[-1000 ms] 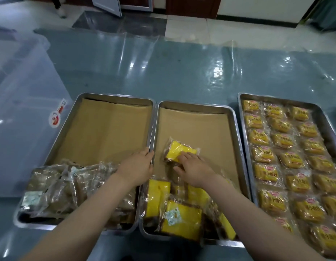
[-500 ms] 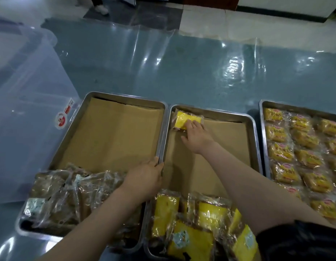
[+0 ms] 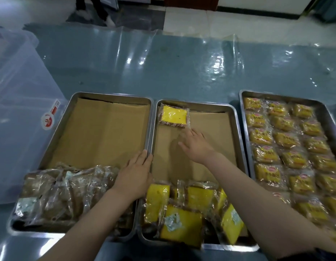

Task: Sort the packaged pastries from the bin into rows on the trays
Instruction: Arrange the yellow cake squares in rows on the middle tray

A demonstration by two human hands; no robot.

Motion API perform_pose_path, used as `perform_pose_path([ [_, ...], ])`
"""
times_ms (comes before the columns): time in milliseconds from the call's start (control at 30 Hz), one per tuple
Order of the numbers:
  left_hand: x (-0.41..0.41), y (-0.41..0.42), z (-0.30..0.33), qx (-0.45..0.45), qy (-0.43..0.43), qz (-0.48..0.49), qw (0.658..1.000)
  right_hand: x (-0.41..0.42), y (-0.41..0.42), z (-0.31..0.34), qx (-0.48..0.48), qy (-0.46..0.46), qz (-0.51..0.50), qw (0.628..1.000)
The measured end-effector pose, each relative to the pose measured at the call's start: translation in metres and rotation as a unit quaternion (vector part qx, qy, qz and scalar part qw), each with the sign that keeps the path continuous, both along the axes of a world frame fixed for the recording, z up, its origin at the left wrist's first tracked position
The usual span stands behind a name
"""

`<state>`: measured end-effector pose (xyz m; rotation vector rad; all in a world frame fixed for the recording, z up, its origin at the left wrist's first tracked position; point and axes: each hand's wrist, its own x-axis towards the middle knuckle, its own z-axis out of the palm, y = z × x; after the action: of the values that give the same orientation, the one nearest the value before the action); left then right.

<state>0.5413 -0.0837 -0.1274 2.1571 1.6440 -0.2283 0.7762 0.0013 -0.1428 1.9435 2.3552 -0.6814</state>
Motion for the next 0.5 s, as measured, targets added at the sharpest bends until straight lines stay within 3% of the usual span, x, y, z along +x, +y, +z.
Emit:
perform_pose_path([
  [233,0.005,-0.010,0.004,0.015,-0.010,0.005,1.000,0.027,-0.063,0.011,-0.038,0.003,-0.019,0.999],
  [500,0.028,-0.028,0.005,-0.003,-0.038,-0.060,0.997,0.048,-0.116,0.018,-0.035,0.029,-0.035,0.998],
])
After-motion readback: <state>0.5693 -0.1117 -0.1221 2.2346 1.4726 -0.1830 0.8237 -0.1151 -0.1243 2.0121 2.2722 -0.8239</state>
